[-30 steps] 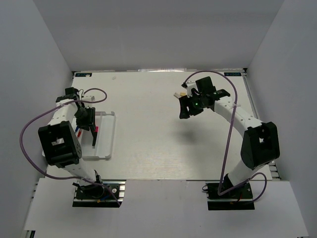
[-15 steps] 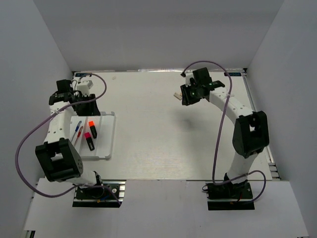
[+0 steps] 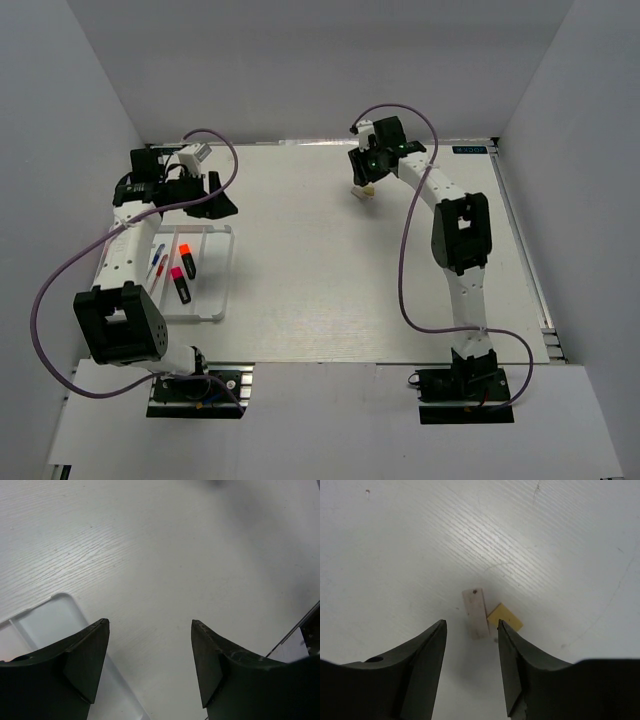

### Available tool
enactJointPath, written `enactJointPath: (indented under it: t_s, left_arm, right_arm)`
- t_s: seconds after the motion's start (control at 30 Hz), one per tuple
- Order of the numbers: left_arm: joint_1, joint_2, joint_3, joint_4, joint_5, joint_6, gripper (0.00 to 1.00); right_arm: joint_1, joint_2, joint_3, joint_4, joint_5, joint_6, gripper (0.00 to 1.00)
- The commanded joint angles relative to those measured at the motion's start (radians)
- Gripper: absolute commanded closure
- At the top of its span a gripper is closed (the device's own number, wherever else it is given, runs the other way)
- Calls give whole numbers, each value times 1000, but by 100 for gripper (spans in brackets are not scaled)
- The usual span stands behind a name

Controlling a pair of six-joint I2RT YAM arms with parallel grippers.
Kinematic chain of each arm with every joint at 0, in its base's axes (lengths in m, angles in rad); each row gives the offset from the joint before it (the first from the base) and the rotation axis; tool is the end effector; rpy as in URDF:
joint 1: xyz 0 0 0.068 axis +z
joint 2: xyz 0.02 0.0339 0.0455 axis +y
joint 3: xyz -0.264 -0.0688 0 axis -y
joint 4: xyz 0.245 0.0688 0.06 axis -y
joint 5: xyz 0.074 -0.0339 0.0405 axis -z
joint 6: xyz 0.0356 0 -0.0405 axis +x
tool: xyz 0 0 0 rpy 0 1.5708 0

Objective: Sort the stationery into containers
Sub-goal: Pick up the stationery from the center of the board.

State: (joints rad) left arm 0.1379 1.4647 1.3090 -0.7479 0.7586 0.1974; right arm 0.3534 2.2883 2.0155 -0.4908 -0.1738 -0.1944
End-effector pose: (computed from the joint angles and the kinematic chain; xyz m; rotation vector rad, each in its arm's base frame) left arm 0.3056 0.0177 0.3189 0.3800 2.2542 -0.7590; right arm 0.4899 0.1873 0.2288 -0.7154 2.2249 0.2820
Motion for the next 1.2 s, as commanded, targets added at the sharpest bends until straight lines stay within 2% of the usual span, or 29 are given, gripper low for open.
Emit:
enactJointPath:
  t_s: [0.0,0.17,0.3,0.47,0.57,1.03,1.17]
  left_arm:
    - [-14,-12,-2,27,59,-10,23]
    - [-34,2,1,38,54,-24,20]
    - [-43,17,16,28,48,-27,18]
    - [-52,29,32,21,38,-27,15]
    - [-52,36,41,19,38,-29,13]
    - [-52,52,55,2,35,-33,4]
    - [-52,49,64,-10,22,-29,2]
  right_arm:
    - [-8,75,107,24,-36,-66,48]
    - [-8,114,109,99,-49,-111,48]
    - [-8,171,147,78,-46,-131,49]
    - [-8,180,95,87,-52,-168,50]
    - [-11,207,155,35,-70,-185,50]
    - [-14,218,164,-114,-121,-275,57]
    - [-11,191,117,-141,-125,-289,57]
